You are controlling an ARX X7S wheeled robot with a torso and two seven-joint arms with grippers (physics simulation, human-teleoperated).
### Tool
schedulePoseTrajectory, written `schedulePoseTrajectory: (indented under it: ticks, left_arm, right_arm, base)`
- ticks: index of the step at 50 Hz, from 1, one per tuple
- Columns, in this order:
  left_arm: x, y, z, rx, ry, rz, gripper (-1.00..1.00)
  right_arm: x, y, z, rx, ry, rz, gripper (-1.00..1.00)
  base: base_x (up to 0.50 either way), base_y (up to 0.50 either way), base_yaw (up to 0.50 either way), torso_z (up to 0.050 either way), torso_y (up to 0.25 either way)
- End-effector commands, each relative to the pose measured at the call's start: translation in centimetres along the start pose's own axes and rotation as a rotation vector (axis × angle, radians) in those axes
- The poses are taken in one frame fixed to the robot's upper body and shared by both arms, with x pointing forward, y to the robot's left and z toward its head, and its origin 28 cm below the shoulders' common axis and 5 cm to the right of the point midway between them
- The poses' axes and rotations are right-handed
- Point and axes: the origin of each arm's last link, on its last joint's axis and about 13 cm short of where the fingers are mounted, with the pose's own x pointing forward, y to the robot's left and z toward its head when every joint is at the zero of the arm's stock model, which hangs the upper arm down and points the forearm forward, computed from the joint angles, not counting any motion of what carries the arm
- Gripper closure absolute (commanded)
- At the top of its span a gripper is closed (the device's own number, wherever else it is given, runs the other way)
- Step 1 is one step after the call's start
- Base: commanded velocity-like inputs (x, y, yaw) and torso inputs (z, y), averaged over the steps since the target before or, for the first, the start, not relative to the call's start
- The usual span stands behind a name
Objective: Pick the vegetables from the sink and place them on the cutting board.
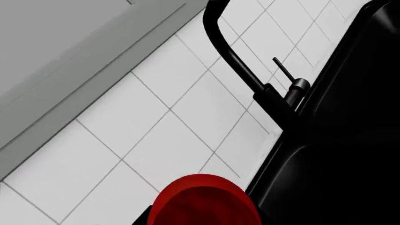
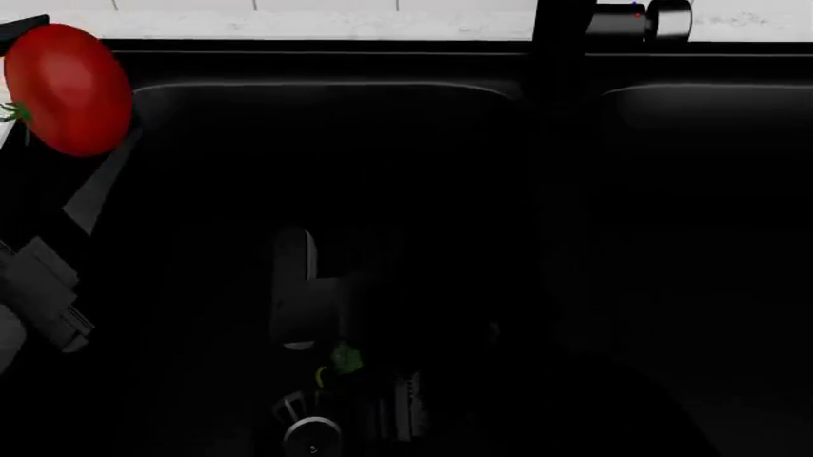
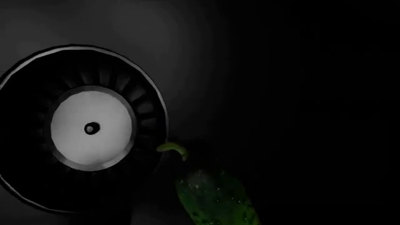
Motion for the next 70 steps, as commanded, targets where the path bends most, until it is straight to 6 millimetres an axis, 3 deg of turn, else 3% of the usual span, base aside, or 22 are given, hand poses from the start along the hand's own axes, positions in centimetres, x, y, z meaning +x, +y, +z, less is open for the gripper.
schedulePoseTrajectory:
  ticks: [1, 6, 7, 22, 31, 51, 54, 56, 70]
  left_arm:
    - [-1.0, -3.5, -3.0, -0.146, 0.111, -0.088, 1.0]
    - [-0.9, -3.7, -3.1, -0.147, 0.113, -0.096, 1.0]
    - [-0.9, -3.6, -3.1, -0.148, 0.116, -0.095, 1.0]
    - [-0.7, -3.7, -3.0, -0.148, 0.11, -0.095, 1.0]
    - [-0.8, -3.7, -3.0, -0.151, 0.097, -0.063, 1.0]
    - [-0.6, -3.8, -2.9, -0.169, 0.072, -0.05, 1.0]
    - [-0.4, -3.8, -3.1, -0.179, 0.084, -0.036, 1.0]
    - [-0.2, -3.8, -3.2, -0.281, 0.118, -0.046, 1.0]
    - [0.3, -4.0, -4.0, -0.292, 0.174, 0.004, 1.0]
  right_arm:
    - [0.7, 0.5, -1.0, 0.001, 0.081, 0.05, -1.0]
    - [1.0, 0.8, -1.6, 0.013, 0.094, 0.075, -1.0]
    - [1.0, 0.8, -1.7, 0.011, 0.099, 0.071, 1.0]
    - [0.4, 0.4, -2.1, 0.028, 0.124, 0.077, 1.0]
    - [-5.1, -0.5, 0.0, 0.016, 0.05, 0.01, 1.0]
    - [-12.0, -1.7, 1.7, 0.011, 0.003, -0.146, 1.0]
    - [-12.6, -1.8, 2.0, 0.025, -0.011, -0.169, 1.0]
    - [-13.1, -1.8, 2.1, 0.039, -0.03, -0.18, 1.0]
    - [-14.7, -0.3, 1.2, 0.085, -0.089, -0.21, 1.0]
  base:
    - [0.04, 0.01, 0.02, -0.011, -0.012]
    - [0.04, 0.01, 0.02, -0.011, -0.007]
    - [0.04, 0.01, 0.02, -0.012, -0.01]
    - [0.04, 0.01, 0.02, -0.011, -0.007]
    - [0.04, 0.01, 0.02, -0.011, -0.006]
    - [0.04, 0.01, 0.02, -0.011, -0.006]
    - [0.04, 0.01, 0.02, -0.011, -0.004]
    - [0.04, 0.01, 0.02, -0.011, -0.006]
    - [-0.08, 0.01, 0.01, -0.01, -0.006]
